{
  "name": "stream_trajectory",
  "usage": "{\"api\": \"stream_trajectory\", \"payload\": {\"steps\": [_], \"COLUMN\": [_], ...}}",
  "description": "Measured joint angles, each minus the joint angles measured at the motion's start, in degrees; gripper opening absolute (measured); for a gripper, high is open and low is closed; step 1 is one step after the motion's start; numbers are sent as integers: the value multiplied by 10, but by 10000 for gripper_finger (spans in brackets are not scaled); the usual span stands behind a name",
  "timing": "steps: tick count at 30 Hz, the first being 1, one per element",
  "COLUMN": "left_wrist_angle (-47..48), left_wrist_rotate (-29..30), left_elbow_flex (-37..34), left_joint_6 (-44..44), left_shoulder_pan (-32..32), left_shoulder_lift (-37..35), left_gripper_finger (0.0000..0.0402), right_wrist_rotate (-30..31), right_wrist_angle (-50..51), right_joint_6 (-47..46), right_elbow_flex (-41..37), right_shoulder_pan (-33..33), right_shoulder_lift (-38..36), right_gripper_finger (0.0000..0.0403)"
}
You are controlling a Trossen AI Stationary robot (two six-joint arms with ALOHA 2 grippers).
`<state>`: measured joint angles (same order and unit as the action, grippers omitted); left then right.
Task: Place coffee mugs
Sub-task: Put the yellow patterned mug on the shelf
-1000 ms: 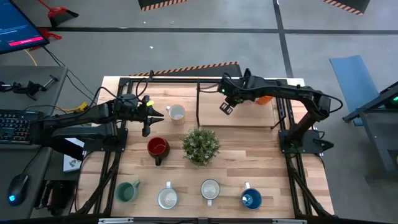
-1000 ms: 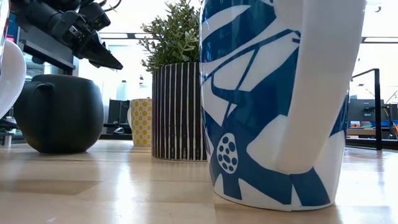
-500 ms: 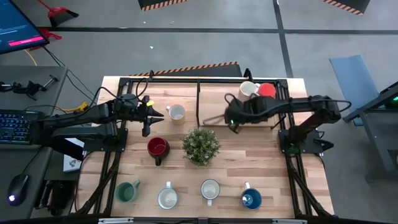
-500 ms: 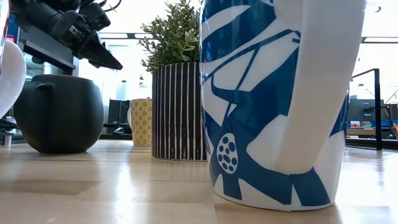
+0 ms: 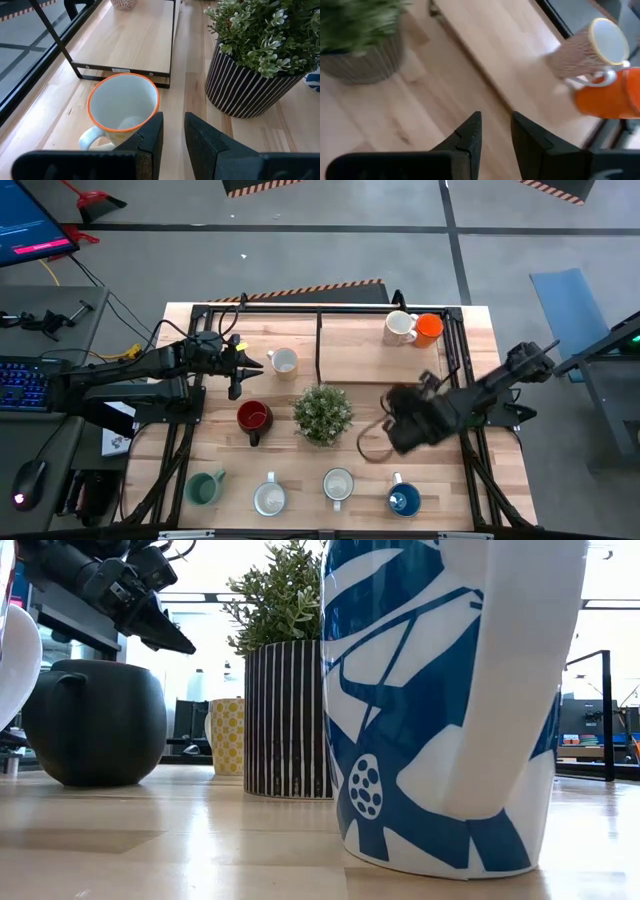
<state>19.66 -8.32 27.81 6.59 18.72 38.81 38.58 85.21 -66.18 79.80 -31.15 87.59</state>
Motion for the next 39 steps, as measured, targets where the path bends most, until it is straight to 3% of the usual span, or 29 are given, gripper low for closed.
{"api": "stream_trajectory", "payload": {"steps": [5,11,15,20,31,39], "left_wrist_angle": [-1,-13,-29,-40,97,126], "left_wrist_rotate": [0,1,34,58,44,44], "left_elbow_flex": [0,0,0,7,198,211], "left_joint_6": [0,-13,-32,5,85,105], "left_shoulder_pan": [0,0,0,0,0,0], "left_shoulder_lift": [0,3,29,101,269,359], "left_gripper_finger": [69,69,71,83,132,158], "right_wrist_rotate": [3,-11,10,21,51,89], "right_wrist_angle": [-113,-273,-291,-313,-333,-332], "right_joint_6": [-49,-28,-56,-86,-100,-124], "right_elbow_flex": [-103,-206,-237,-259,-263,-263], "right_shoulder_pan": [-61,-77,-79,-92,-123,-157], "right_shoulder_lift": [0,0,0,0,0,0], "right_gripper_finger": [83,83,83,83,83,83]}}
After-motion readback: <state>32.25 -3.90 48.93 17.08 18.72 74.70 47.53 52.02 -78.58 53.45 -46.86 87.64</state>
